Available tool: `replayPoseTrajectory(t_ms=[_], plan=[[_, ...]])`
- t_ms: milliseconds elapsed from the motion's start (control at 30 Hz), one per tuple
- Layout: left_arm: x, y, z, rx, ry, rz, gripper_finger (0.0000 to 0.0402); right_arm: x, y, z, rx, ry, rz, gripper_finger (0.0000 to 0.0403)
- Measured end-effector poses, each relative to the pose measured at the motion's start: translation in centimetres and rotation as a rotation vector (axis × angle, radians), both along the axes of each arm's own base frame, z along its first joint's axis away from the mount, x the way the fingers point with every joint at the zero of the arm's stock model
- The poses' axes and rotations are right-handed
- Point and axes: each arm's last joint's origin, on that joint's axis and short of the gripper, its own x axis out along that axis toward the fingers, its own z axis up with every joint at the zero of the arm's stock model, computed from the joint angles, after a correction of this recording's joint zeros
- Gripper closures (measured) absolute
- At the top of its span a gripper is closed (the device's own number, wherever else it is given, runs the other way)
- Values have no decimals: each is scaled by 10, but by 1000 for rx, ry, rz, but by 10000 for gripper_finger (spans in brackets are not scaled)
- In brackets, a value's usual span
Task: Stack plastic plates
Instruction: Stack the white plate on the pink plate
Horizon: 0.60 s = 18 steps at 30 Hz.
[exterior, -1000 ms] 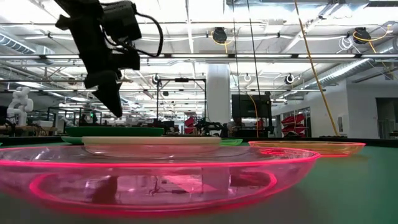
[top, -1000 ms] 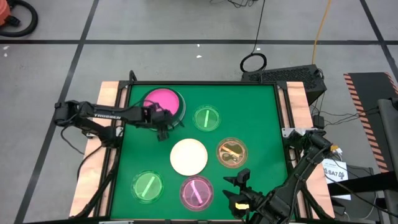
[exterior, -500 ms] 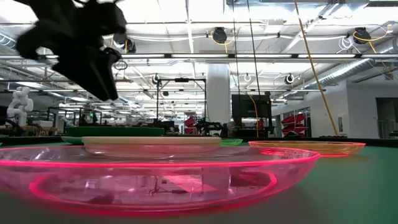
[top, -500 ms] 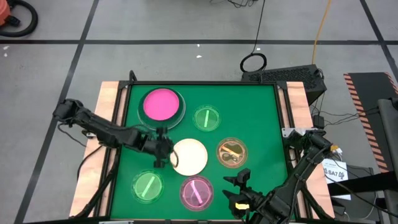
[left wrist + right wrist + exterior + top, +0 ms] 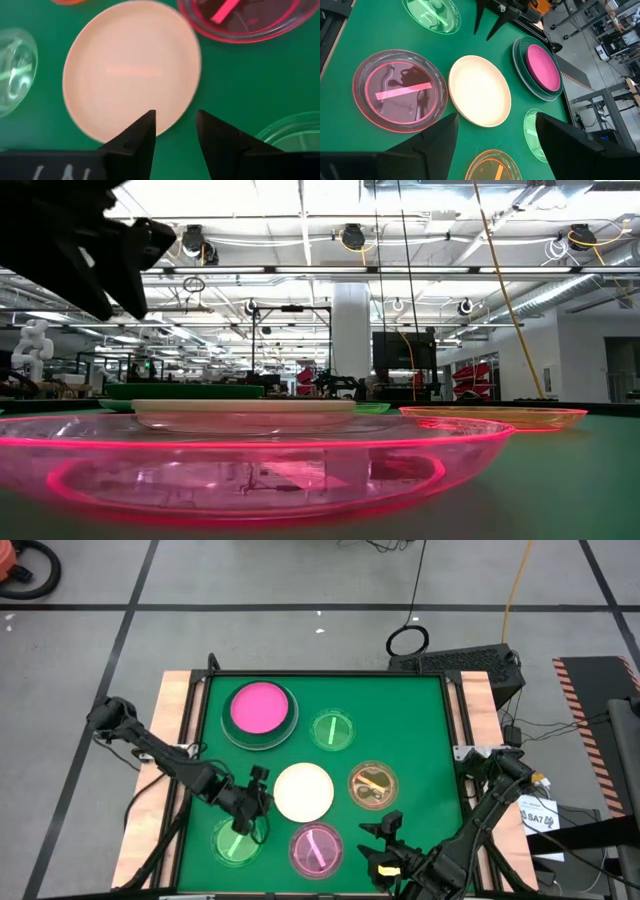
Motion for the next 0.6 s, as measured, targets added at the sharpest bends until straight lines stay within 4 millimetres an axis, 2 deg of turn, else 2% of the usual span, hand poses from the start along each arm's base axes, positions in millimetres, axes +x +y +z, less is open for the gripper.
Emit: replayPoseTrajectory(t_ms=[233,600], plan=[[2,-12,-10,44,8,-87,254,0,0,0,0,0,0,145],[8,-18,-31,118,70,-145,254,0,0,0,0,0,-1,145]])
